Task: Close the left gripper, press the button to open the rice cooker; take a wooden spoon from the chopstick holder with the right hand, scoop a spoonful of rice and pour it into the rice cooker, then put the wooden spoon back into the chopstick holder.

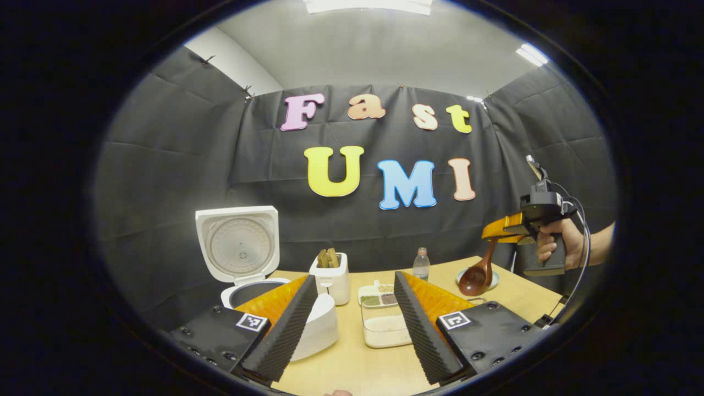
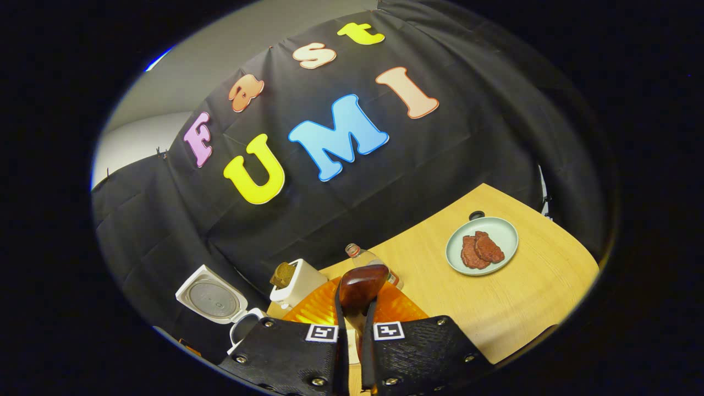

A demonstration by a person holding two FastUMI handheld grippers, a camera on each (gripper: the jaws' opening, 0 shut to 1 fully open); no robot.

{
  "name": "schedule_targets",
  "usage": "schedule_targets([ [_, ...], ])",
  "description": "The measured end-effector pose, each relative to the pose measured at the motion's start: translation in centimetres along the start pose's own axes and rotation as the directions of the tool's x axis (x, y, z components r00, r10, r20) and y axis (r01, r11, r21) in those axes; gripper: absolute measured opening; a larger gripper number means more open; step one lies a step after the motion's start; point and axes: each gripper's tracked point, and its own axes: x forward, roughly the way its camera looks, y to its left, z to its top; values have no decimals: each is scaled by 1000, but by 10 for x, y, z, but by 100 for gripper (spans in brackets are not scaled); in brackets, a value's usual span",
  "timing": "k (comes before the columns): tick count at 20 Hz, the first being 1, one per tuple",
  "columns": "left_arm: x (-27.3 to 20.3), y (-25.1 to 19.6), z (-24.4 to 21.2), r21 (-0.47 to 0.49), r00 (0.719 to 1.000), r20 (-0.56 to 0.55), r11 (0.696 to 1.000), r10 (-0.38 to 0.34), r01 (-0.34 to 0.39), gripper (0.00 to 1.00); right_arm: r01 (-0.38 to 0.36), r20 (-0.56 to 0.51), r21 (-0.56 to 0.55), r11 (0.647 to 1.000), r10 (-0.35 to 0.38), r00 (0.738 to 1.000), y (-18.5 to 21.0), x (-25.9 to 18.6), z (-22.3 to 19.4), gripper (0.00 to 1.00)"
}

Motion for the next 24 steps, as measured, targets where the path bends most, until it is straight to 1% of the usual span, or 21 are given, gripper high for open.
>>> schedule_targets([
  [3, -1, 4, -1, -5, 1000, 8, 1000, 15, -15, 97, 50, -13, -37, 998, -50, 999, -14, 7, -6, 9],
  [5, -2, -1, -6, -20, 1000, 7, 1000, -4, 4, 96, 81, -10, -81, 993, -82, 997, -24, 9, -10, 9],
  [9, -5, -4, -12, -4, 1000, -10, 1000, -22, 22, 97, 142, 18, -121, 982, -141, 990, -41, 6, -10, 9],
  [12, -9, -4, -12, 14, 999, -17, 999, -32, 32, 97, 146, 14, -107, 984, -145, 989, -44, 10, -17, 9],
  [14, -12, -1, -16, 9, 999, -27, 1000, -25, 26, 97, 162, 6, -107, 981, -162, 987, -54, 14, -27, 9],
  [16, -15, -2, -17, 5, 999, -36, 1000, -16, 16, 96, 171, -2, -118, 978, -172, 985, -57, 19, -36, 9],
  [17, -17, -2, -20, 6, 999, -41, 1000, -11, 11, 97, 174, -7, -120, 977, -176, 984, -58, 22, -40, 9],
  [19, -22, 0, -22, 11, 999, -51, 1000, 3, -3, 97, 204, -23, -135, 970, -209, 978, -68, 29, -52, 9],
  [23, -30, 5, -23, 7, 998, -61, 999, 33, -33, 98, 221, -58, -136, 966, -231, 971, -78, 41, -75, 9],
  [24, -31, 6, -23, 2, 997, -67, 999, 41, -41, 96, 223, -63, -132, 966, -233, 971, -80, 44, -80, 9],
])
